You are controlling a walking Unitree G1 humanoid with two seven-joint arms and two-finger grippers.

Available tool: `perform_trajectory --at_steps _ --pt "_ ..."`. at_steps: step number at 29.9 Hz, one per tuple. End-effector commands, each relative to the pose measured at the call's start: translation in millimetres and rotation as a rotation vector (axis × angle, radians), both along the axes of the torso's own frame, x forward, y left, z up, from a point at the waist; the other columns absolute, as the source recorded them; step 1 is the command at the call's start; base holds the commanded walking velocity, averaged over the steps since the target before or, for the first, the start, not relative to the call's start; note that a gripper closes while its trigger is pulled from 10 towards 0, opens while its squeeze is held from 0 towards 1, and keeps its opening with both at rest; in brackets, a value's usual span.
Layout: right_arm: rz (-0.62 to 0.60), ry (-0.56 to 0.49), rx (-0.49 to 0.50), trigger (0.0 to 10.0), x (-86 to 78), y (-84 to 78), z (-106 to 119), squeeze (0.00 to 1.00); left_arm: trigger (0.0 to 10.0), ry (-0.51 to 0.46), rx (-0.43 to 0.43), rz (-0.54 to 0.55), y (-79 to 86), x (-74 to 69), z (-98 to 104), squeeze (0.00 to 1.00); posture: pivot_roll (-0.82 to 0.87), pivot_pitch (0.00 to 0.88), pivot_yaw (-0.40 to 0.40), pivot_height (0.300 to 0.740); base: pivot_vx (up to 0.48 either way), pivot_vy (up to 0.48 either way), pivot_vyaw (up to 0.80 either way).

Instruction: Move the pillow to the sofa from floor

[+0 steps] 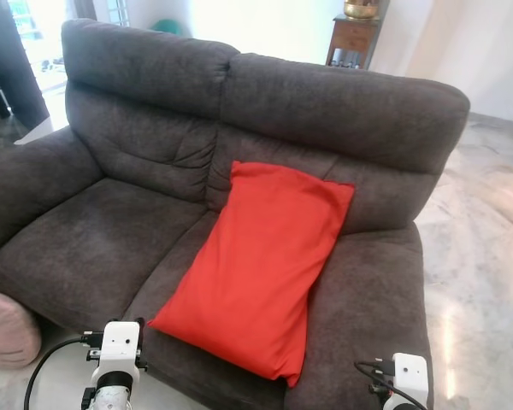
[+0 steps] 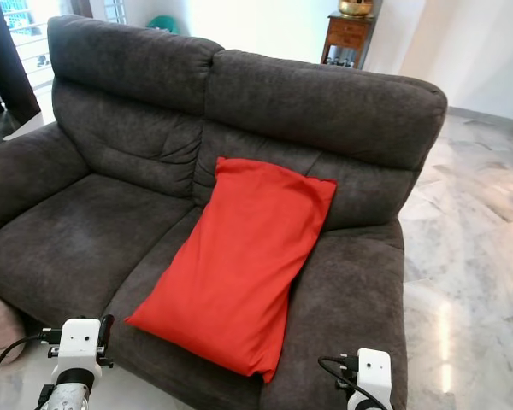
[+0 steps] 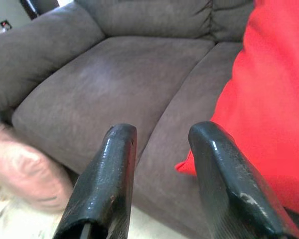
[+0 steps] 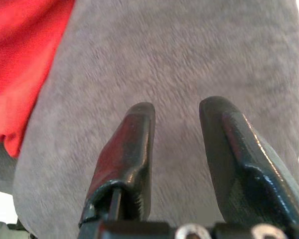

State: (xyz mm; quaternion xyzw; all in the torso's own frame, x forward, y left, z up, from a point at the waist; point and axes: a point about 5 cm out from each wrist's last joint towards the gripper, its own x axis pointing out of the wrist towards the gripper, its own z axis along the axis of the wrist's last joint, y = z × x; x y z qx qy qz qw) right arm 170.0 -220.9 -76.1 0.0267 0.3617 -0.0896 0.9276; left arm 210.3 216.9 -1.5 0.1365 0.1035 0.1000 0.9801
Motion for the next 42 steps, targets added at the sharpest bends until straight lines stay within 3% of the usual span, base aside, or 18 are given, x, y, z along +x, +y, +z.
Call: perform_trajectory --at_steps 1,15,42 --pt "-0.003 0.002 0.001 10.0 -1.0 -0.8 0 0.0 10.0 -0.002 0.008 -0.012 -3.2 0.9 -1 0.0 0.1 0.0 -0.065 0.74 0.0 0.0 0.0" --pt "-0.02 0.071 0.021 10.0 -7.6 2.8 -7 0.0 10.0 -0.029 0.01 -0.03 -7.7 7.7 4 0.0 0.11 0.0 -0.068 0.74 0.0 0.0 0.0" --pt "0.015 0.096 0.013 10.0 -6.3 9.2 -8 0.0 10.0 -0.027 0.012 -0.029 -5.2 13.2 6 0.0 0.1 0.0 -0.058 0.74 0.0 0.277 0.0"
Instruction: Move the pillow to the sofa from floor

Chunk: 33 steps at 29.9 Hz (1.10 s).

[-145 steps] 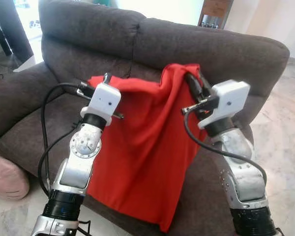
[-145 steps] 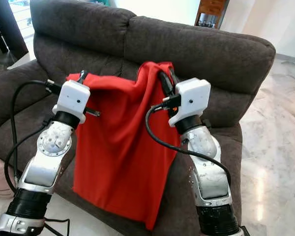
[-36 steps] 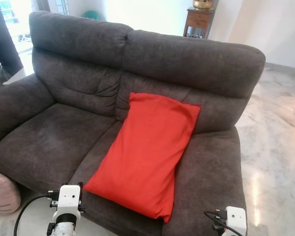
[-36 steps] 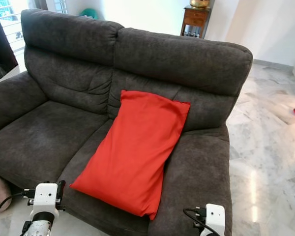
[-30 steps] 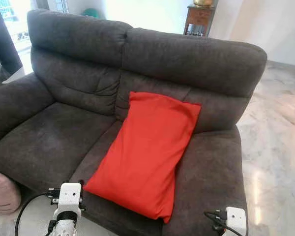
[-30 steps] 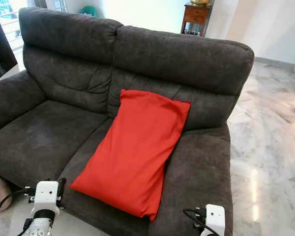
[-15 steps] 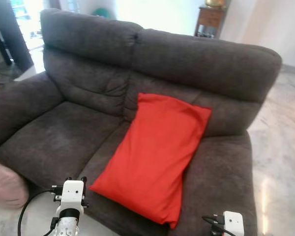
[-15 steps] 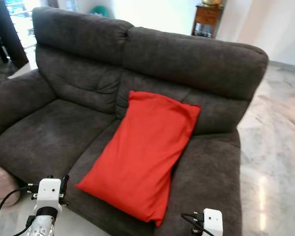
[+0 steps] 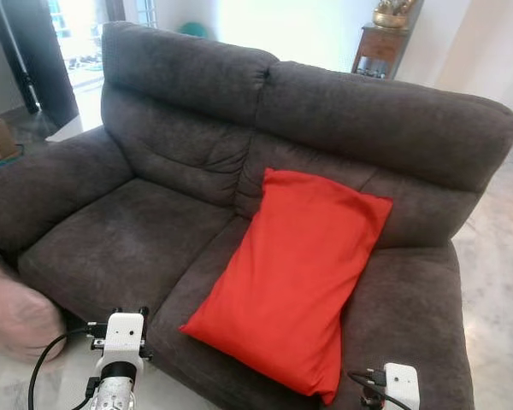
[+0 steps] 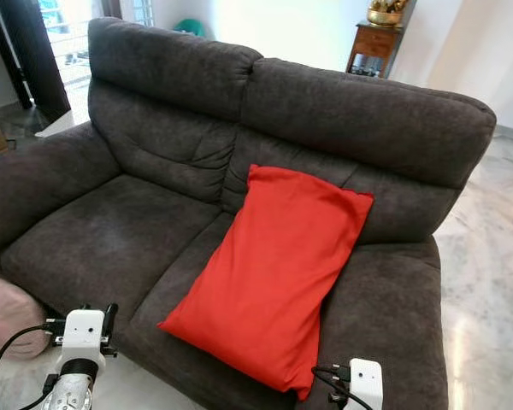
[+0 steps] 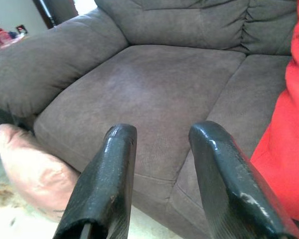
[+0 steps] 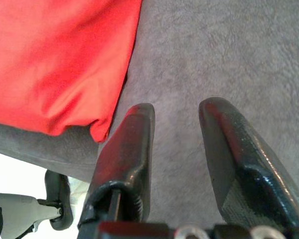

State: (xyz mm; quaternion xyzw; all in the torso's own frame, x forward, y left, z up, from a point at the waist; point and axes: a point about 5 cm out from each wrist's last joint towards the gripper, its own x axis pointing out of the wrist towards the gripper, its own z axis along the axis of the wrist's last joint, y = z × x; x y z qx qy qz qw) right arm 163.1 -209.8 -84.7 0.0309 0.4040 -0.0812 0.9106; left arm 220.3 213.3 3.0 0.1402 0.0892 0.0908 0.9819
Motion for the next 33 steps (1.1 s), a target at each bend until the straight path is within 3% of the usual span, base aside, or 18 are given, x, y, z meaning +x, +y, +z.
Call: perform_trajectory --at_steps 1,33 --pt "-0.002 0.005 -0.006 10.0 0.5 -1.9 0.3 0.0 10.0 0.0 0.002 -0.003 -1.0 3.2 0.9 0.0 0.1 0.0 -0.057 0.74 0.0 0.285 0.0" --pt "0.024 0.02 0.001 10.0 -2.6 -1.9 -1.1 0.0 10.0 0.011 -0.007 0.002 -1.4 1.7 -3.2 0.0 0.11 0.0 -0.057 0.74 0.0 0.325 0.0"
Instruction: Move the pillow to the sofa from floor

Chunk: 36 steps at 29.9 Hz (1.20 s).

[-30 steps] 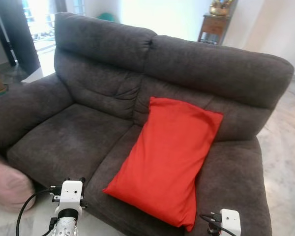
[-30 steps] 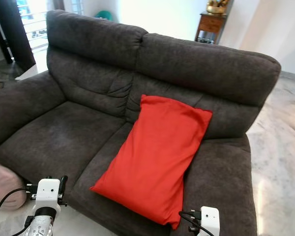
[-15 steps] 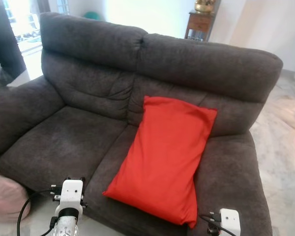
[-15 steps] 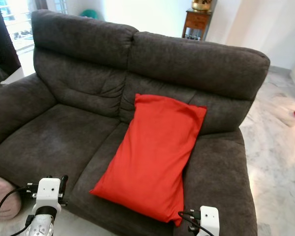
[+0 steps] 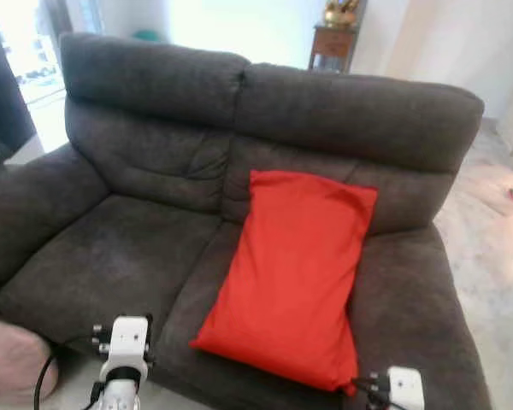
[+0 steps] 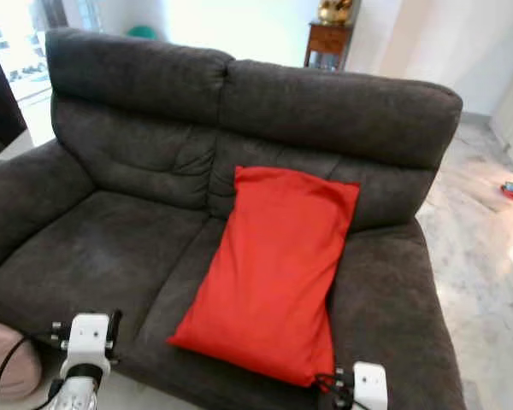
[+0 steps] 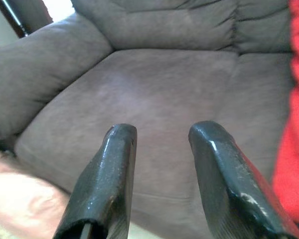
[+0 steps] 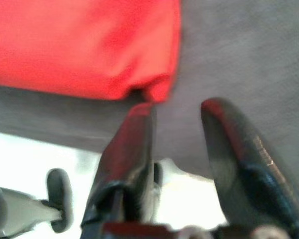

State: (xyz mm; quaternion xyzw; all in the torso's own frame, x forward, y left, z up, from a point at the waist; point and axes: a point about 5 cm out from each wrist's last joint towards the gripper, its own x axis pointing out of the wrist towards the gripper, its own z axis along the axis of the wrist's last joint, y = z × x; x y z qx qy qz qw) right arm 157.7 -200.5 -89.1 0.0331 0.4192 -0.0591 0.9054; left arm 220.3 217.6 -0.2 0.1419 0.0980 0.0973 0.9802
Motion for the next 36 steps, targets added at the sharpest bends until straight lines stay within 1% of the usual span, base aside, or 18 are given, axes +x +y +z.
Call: perform_trajectory --at_steps 1,19,29,31,34,35,36 --pt "-0.014 -0.011 -0.023 10.0 2.8 -11.3 3 0.0 10.0 -0.005 -0.01 -0.014 -5.7 1.9 0 0.0 0.11 0.0 -0.057 0.74 0.0 0.375 0.0" --pt "-0.008 -0.001 -0.017 10.0 1.8 -11.4 3 0.0 10.0 -0.001 -0.011 -0.012 -6.3 4.0 0 0.0 0.11 0.0 -0.06 0.74 0.0 0.381 0.0" --pt "-0.009 0.0 -0.011 10.0 2.4 -12.6 3 0.0 10.0 0.038 -0.031 -0.007 -6.8 6.9 -6 0.0 0.1 0.0 -0.062 0.74 0.0 0.384 0.0" --pt "-0.006 0.0 -0.009 10.0 2.6 -12.4 3 0.0 10.0 0.048 -0.035 -0.002 -5.7 7.5 -7 0.0 0.1 0.0 -0.061 0.74 0.0 0.382 0.0" --pt "0.004 0.005 -0.004 10.0 3.0 -11.8 3 0.0 10.0 0.122 -0.065 0.027 0.0 7.3 -17 0.0 0.1 0.0 -0.061 0.74 0.0 0.38 0.0" --pt "0.004 0.005 -0.004 10.0 3.0 -11.8 3 0.0 10.0 0.122 -0.065 0.027 0.0 7.3 -17 0.0 0.1 0.0 -0.061 0.74 0.0 0.379 0.0" --pt "0.005 0.008 -0.004 10.0 3.0 -11.6 3 0.0 10.0 0.159 -0.073 0.029 1.6 6.5 -21 0.0 0.11 0.0 -0.061 0.74 0.0 0.382 0.0"
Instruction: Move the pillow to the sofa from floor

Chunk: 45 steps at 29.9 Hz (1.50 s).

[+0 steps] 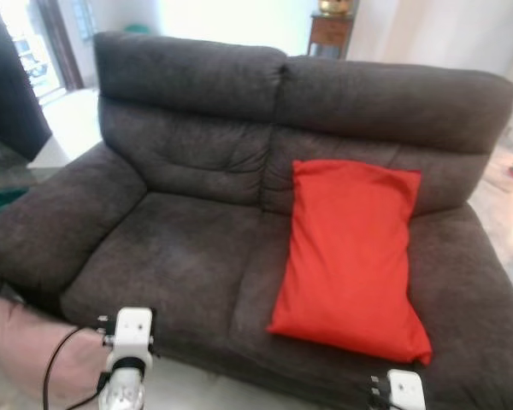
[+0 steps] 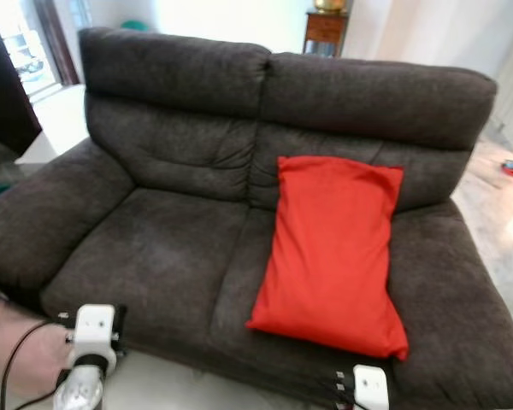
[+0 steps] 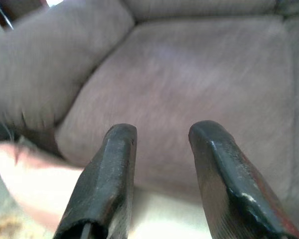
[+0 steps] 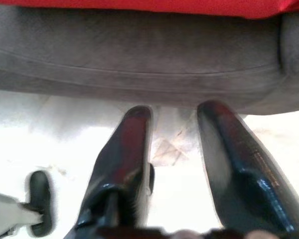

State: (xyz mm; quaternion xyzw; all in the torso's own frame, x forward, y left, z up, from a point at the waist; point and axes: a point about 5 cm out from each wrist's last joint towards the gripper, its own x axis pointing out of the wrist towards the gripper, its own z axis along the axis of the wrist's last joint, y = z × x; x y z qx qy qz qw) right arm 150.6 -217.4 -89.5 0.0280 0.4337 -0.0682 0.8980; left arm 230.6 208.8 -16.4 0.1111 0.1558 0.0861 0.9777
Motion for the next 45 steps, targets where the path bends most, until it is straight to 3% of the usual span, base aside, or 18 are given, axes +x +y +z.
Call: perform_trajectory --at_steps 1,5,7,9,14,27,45 --pt "0.014 -0.02 0.013 10.0 9.9 5.6 3 0.0 10.0 0.101 -0.005 0.022 12.0 -6.3 -11 0.0 0.11 0.0 -0.059 0.74 0.0 0.379 0.0" --pt "0.014 0.002 0.016 10.0 8.9 6.1 2 0.0 10.0 0.274 -0.023 0.016 15.5 -21.0 -32 0.0 0.11 0.0 -0.057 0.74 0.0 0.403 0.0" --pt "0.013 0.004 0.016 10.0 8.9 6.1 2 0.0 10.0 0.297 -0.027 0.015 15.7 -23.1 -35 0.0 0.11 0.0 -0.057 0.74 0.0 0.42 0.0" --pt "0.004 0.011 0.018 10.0 8.5 6.8 1 0.0 10.0 0.403 -0.037 0.021 16.4 -39.2 -48 0.0 0.1 0.0 -0.051 0.74 0.0 0.435 0.0" --pt "-0.005 0.018 0.022 10.0 7.8 7.0 0 0.0 10.0 0.499 -0.051 0.027 15.7 -55.3 -59 0.0 0.1 0.0 -0.051 0.74 0.0 0.436 0.0" --pt "0.001 0.036 0.028 10.0 7.5 7.7 0 0.0 10.0 0.53 -0.054 0.019 14.6 -53.4 -60 0.0 0.1 0.0 -0.045 0.74 0.0 0.437 0.0" --pt "0.001 0.047 0.033 10.0 5.8 9.0 -1 0.0 10.0 0.561 -0.061 0.009 10.4 -61.3 -65 0.0 0.09 0.0 -0.035 0.74 0.0 0.451 0.0"
